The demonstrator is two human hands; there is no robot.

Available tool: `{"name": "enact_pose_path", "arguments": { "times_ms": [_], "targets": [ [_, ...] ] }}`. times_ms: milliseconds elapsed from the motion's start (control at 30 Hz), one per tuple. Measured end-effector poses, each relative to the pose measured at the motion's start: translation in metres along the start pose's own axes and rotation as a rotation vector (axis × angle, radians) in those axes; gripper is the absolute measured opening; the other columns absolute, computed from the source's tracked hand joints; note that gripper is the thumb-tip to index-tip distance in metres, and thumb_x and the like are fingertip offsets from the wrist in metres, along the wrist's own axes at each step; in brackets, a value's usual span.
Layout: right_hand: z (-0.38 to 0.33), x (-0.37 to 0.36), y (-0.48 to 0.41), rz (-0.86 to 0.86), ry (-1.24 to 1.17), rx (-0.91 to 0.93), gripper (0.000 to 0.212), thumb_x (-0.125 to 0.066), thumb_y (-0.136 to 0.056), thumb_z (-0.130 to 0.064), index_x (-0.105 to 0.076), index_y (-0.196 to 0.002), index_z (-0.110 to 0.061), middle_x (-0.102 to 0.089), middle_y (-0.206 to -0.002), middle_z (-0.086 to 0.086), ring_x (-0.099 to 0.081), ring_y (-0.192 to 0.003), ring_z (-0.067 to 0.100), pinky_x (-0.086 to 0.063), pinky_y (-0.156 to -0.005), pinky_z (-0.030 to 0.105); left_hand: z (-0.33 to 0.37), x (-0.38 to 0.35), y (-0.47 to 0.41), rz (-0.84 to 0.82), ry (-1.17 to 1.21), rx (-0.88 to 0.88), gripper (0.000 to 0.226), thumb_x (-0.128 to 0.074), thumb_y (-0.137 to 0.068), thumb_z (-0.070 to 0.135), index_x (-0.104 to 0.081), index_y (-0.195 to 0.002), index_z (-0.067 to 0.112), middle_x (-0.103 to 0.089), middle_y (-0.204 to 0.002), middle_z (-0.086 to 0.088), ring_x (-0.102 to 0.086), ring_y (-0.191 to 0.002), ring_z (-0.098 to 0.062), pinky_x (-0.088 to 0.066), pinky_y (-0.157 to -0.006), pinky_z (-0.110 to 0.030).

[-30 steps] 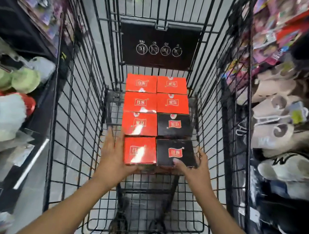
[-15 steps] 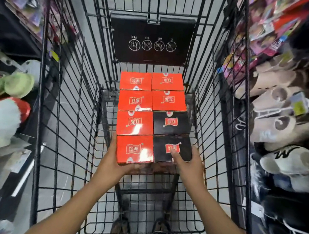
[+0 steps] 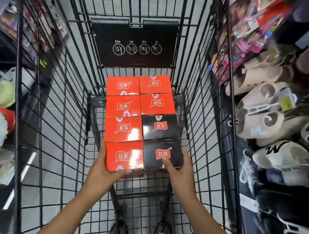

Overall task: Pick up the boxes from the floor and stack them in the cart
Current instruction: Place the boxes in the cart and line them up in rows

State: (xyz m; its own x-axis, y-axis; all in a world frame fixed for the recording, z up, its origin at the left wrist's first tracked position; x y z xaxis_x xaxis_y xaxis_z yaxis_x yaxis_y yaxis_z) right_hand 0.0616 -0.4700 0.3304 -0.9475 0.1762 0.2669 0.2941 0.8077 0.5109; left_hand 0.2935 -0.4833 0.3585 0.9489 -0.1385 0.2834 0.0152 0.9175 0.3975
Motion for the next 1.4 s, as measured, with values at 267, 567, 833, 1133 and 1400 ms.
{"name": "enact_pose_path", "arguments": {
  "times_ms": [267,567,833,1133,1400],
  "targets": [
    [-0.003,-0.004,-0.007,-0.055,0.061,0.024,0.110,-0.058,-0.054,-0.090,-0.030,-0.145,-0.033,-0.046,-0.145,-0.003,-0.043,-0.135,0.018,-0.040,-0.109,0.048,-0.004,-0.003,-0.001,-0.003,0.038,0.007,0.109,-0.083,-0.068,0.022,-0.011,-0.147,0.046,-0.059,-0.123,0.018,-0.062,-0.104,0.001,-0.051,-0.085,-0.017],
    [-0.023,0.007,0.007,-0.069,0.213,-0.021,0.101,-0.060,-0.076,-0.071,-0.016,-0.153,-0.022,-0.034,-0.152,0.002,-0.038,-0.138,0.026,-0.036,-0.111,0.044,0.023,0.011,0.009,0.070,-0.133,0.014,0.099,-0.077,-0.065,0.061,-0.024,-0.144,0.035,-0.048,-0.141,0.006,-0.049,-0.125,-0.007,-0.041,-0.107,-0.038],
    [-0.093,0.071,0.154,0.170,0.292,0.195,0.076,-0.054,-0.087,-0.060,-0.035,-0.147,-0.017,-0.042,-0.148,0.004,-0.039,-0.135,0.021,-0.032,-0.113,0.042,0.148,-0.043,0.081,-0.049,-0.587,-0.372,0.077,-0.060,-0.091,0.041,-0.021,-0.151,0.011,-0.020,-0.158,-0.009,-0.016,-0.146,-0.024,-0.015,-0.119,-0.040],
    [-0.003,0.205,0.351,0.622,0.692,-0.190,0.068,-0.043,-0.095,-0.052,-0.031,-0.148,-0.011,-0.036,-0.148,0.017,-0.029,-0.138,0.036,-0.025,-0.111,0.048,0.202,-0.183,0.245,-0.469,-1.112,-0.924,0.077,-0.039,-0.085,0.053,-0.040,-0.142,0.002,-0.041,-0.145,-0.023,-0.036,-0.133,-0.046,-0.028,-0.110,-0.055],
    [0.136,0.286,0.560,0.816,0.622,-0.587,0.068,-0.047,-0.094,-0.051,-0.034,-0.146,-0.008,-0.042,-0.143,0.022,-0.035,-0.134,0.041,-0.032,-0.107,0.053,0.172,-0.305,0.452,-0.767,-1.354,-1.373,0.074,-0.050,-0.089,0.053,-0.031,-0.147,0.011,-0.037,-0.149,-0.018,-0.025,-0.140,-0.039,-0.019,-0.113,-0.051]
  ]
}}
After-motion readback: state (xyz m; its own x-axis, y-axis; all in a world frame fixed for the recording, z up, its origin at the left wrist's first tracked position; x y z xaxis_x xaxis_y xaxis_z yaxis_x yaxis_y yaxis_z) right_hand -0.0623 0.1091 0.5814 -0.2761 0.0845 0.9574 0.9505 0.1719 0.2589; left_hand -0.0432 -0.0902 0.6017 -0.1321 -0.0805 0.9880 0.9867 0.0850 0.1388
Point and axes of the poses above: each hand's wrist, its own y-axis away from the middle knuckle, its own x-axis out of the back of the hand, z = x × y, the point moved 6 cm from there along -y, towards the middle knuckle
